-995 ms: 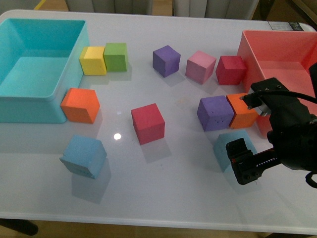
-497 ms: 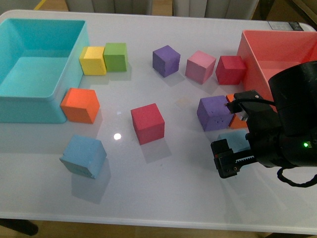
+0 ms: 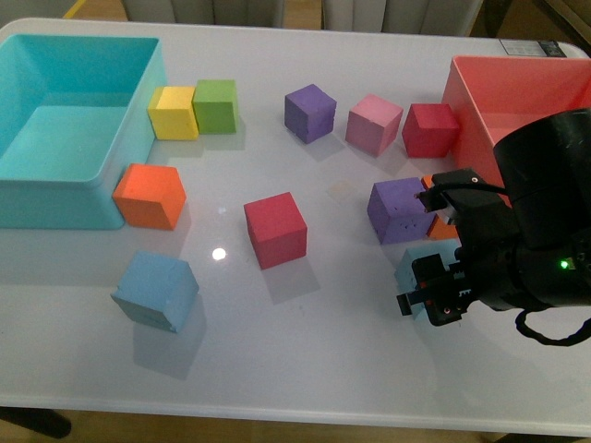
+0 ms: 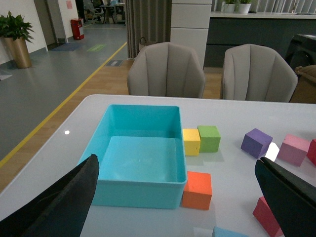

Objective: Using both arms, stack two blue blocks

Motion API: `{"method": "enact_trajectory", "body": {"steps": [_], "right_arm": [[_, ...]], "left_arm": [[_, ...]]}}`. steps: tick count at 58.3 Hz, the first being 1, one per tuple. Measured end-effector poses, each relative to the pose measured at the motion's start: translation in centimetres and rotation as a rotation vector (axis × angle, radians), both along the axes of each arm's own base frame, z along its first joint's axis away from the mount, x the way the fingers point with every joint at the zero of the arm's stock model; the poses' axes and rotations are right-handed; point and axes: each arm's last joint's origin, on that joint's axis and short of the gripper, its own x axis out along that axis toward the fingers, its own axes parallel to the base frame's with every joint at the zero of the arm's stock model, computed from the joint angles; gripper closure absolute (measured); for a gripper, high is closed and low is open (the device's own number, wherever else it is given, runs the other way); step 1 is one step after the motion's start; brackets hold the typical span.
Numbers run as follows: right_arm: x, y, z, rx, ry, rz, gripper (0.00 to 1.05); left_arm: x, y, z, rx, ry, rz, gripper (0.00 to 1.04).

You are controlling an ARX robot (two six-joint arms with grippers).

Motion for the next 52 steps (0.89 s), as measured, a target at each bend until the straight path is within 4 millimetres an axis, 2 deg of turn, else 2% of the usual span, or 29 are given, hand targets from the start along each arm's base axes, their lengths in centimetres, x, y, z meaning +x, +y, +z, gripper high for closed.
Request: {"method": "enact_trajectory", "body": {"steps": [7, 14, 29, 36, 43, 52], "right_arm": [[0.2, 0.2, 2.2, 0.039, -0.034, 0.016, 0.64], [1.4, 1.1, 4.9, 0.067, -0.086, 0.026, 0.66], [6.1, 6.0, 8.6, 0.112, -0.181, 0.072, 0.67], [9.1, 8.8, 8.6, 0.094, -0.189, 0.08, 0.67], [11.6, 11.1, 7.4, 0.076, -0.154, 0.069, 0.67], [14.0, 13.3, 6.0, 0.044, -0.143, 0.061, 0.68]], "left_arm": [[0.0, 0.0, 0.0, 0.0, 0.0, 0.0, 0.09], [0.0, 0.0, 0.0, 0.0, 0.0, 0.0, 0.09], [0.0, 0.0, 0.0, 0.0, 0.0, 0.0, 0.09], [0.0, 0.0, 0.0, 0.0, 0.0, 0.0, 0.09], [0.0, 0.0, 0.0, 0.0, 0.0, 0.0, 0.09], [0.0, 0.0, 0.0, 0.0, 0.0, 0.0, 0.09]]}}
